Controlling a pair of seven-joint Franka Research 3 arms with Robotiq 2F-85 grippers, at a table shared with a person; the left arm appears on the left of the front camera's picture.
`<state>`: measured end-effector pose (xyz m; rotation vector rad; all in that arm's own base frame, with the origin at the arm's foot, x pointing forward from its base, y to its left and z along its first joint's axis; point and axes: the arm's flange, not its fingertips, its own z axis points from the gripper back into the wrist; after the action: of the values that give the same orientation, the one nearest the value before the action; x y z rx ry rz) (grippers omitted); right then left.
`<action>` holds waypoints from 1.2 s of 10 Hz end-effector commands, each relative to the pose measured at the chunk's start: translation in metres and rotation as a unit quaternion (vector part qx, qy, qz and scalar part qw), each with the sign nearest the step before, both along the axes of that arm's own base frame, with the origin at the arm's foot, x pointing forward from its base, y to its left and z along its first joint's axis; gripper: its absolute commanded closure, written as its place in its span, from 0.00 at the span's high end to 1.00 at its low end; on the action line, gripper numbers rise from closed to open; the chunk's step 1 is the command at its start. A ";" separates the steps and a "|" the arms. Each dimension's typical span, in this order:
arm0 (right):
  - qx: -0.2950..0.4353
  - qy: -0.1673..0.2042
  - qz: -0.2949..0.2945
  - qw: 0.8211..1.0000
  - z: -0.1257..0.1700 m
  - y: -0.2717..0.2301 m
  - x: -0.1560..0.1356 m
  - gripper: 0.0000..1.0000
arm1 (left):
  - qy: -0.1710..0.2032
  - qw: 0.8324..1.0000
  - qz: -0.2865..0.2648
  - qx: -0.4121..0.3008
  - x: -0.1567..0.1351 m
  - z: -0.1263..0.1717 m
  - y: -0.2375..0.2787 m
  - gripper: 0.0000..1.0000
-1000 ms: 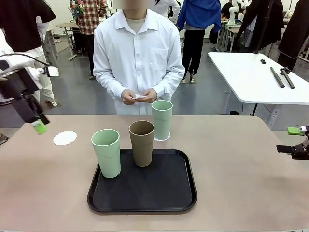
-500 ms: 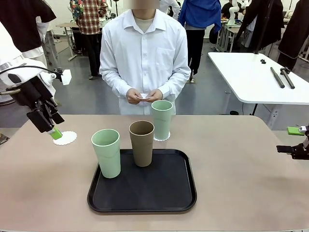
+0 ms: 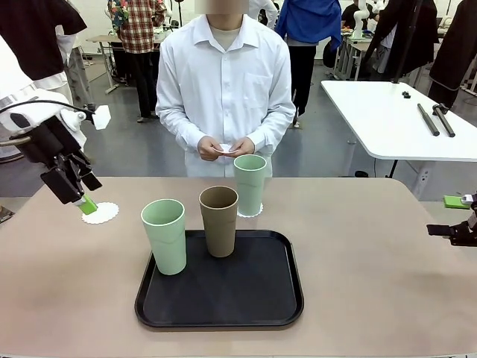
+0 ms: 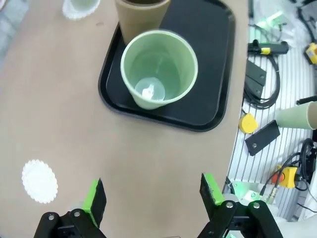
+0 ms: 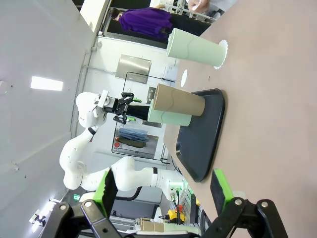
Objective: Place coasters on the table and set cups on them.
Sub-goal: Take one Reusable plastic cup from the Flat Tray and place it on a coaster set by the human.
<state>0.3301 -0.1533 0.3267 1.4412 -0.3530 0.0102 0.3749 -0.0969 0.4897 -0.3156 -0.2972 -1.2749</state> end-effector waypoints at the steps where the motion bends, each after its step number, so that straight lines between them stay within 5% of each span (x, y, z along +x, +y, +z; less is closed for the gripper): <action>1: 0.004 -0.002 0.001 1.000 0.001 0.001 -0.001 1.00 | 0.002 0.978 -0.096 -0.184 0.023 -0.012 0.034 1.00; 3: 0.004 -0.002 0.001 1.000 0.001 0.001 -0.001 1.00 | 0.042 0.937 -0.098 -0.334 0.045 -0.035 0.063 1.00; 5: 0.004 -0.002 0.001 1.000 0.001 0.001 -0.001 1.00 | 0.051 0.909 -0.093 -0.402 0.056 -0.075 0.077 1.00; 7: 0.004 -0.002 0.001 1.000 0.001 0.001 -0.001 1.00 | 0.006 0.895 -0.118 -0.431 0.048 -0.121 0.080 1.00; 9: 0.004 -0.002 0.001 1.000 0.001 0.001 -0.001 1.00 | -0.066 0.902 -0.137 -0.404 0.047 -0.157 0.083 1.00; 12: 0.004 -0.002 0.001 1.000 0.001 0.001 -0.001 1.00 | -0.109 0.914 -0.130 -0.368 0.044 -0.188 0.079 1.00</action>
<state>0.3299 -0.1536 0.3266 1.4414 -0.3532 0.0093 0.4222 -0.0092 0.3106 -0.9463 -0.9133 -1.4473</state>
